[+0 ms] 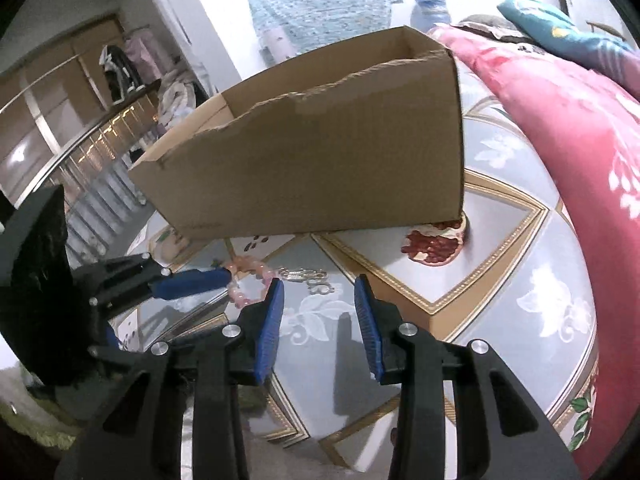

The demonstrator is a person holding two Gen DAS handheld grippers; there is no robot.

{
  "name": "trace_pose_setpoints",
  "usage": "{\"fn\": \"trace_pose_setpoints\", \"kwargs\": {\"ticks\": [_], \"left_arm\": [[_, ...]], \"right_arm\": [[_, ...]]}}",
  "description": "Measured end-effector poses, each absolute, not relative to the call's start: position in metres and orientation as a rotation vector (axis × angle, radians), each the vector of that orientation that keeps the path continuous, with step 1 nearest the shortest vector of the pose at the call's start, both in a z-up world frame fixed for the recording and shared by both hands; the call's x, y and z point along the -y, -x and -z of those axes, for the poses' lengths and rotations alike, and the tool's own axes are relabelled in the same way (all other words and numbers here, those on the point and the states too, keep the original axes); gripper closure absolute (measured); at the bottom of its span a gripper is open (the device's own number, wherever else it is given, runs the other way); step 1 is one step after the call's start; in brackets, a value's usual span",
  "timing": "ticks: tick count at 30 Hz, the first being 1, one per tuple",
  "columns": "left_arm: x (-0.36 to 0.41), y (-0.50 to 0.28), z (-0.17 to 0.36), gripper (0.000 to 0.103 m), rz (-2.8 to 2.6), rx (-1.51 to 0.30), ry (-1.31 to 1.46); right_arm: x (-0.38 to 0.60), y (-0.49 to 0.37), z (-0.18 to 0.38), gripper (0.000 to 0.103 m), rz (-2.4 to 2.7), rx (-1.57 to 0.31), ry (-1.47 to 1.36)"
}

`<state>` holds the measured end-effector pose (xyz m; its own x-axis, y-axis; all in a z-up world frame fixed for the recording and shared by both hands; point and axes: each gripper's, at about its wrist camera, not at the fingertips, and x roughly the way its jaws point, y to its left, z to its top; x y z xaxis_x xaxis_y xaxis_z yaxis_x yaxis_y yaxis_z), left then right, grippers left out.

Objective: Organize jewelry

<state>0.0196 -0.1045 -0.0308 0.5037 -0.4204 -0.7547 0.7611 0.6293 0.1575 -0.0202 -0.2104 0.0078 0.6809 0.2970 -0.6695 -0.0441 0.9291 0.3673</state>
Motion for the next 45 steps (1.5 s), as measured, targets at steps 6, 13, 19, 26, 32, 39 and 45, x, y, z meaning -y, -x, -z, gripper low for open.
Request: {"fn": "trace_pose_setpoints", "kwargs": {"ticks": [6, 13, 19, 26, 32, 39, 45], "left_arm": [[0.104, -0.026, 0.031, 0.087, 0.751, -0.773, -0.512], [0.093, -0.040, 0.017, 0.095, 0.766, -0.783, -0.420], [0.049, -0.066, -0.025, 0.095, 0.752, -0.750, -0.123], [-0.015, -0.079, -0.026, 0.095, 0.744, -0.827, 0.216], [-0.058, -0.083, 0.012, 0.095, 0.585, -0.927, 0.308], [-0.077, -0.085, 0.011, 0.073, 0.441, -0.898, 0.231], [-0.034, -0.073, -0.009, 0.072, 0.530, -0.809, 0.051]], "right_arm": [[0.209, 0.014, -0.008, 0.067, -0.209, -0.797, -0.340], [0.212, 0.015, -0.008, 0.067, -0.209, -0.788, -0.359], [0.213, 0.016, -0.008, 0.067, -0.206, -0.784, -0.364], [0.210, 0.014, -0.008, 0.067, -0.214, -0.786, -0.365], [0.206, 0.011, -0.008, 0.067, -0.225, -0.794, -0.353], [0.199, 0.010, -0.009, 0.067, -0.234, -0.797, -0.336], [0.189, 0.008, -0.008, 0.067, -0.256, -0.804, -0.319]]}}
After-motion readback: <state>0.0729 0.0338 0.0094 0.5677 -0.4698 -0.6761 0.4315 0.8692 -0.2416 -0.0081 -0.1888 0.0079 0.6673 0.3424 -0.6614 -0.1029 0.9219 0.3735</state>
